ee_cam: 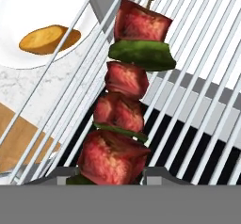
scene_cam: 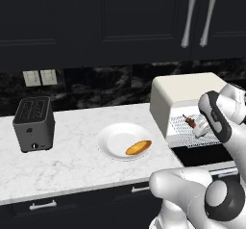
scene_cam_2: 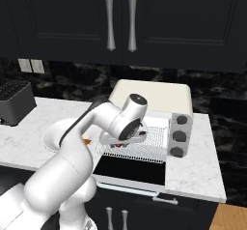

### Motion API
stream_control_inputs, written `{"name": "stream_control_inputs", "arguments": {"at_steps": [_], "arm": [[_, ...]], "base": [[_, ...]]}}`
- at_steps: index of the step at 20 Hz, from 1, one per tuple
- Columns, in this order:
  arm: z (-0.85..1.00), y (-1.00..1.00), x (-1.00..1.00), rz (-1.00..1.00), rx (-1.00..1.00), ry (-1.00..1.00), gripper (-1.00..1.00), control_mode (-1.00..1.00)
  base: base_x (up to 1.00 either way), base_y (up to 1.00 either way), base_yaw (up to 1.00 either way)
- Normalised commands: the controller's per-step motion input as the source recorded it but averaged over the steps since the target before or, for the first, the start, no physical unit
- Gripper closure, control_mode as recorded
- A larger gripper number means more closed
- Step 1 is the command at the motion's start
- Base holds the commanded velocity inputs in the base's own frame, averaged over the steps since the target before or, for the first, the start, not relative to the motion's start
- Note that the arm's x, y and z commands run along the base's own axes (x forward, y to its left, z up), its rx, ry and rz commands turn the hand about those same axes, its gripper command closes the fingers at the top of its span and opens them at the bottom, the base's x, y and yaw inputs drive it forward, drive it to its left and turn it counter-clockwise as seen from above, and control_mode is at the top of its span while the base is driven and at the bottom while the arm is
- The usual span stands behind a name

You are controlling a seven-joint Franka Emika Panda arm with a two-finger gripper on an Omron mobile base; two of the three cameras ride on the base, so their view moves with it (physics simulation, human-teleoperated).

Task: Pick up the kebab skewer and baguette bread, and place them inside the toaster oven. Close the toaster oven door and start by setting the timer.

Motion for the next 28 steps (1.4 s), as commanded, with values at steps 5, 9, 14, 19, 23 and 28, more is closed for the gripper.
{"name": "stream_control_inputs", "arguments": {"at_steps": [5, 9, 14, 19, 23, 28], "arm": [[-0.41, 0.00, -0.11, 0.00, 0.00, -0.01, 1.00, -1.00], [-0.37, 0.04, -0.15, 0.00, 0.00, -0.01, -1.00, -1.00], [0.11, 0.00, -0.31, 0.00, 0.00, -0.07, -1.00, -1.00], [0.33, 0.00, -0.38, -0.01, -0.01, -0.01, -1.00, -1.00], [0.50, 0.23, -0.33, -0.01, -0.01, -0.03, -1.00, -1.00], [0.65, 0.81, -0.88, -0.04, -0.02, -0.07, -1.00, -1.00]], "base": [[0.00, 0.00, 0.00], [0.00, 0.00, 0.00], [0.00, 0.00, 0.00], [0.00, 0.00, 0.00], [0.00, 0.00, 0.00], [0.00, 0.00, 0.00]]}}
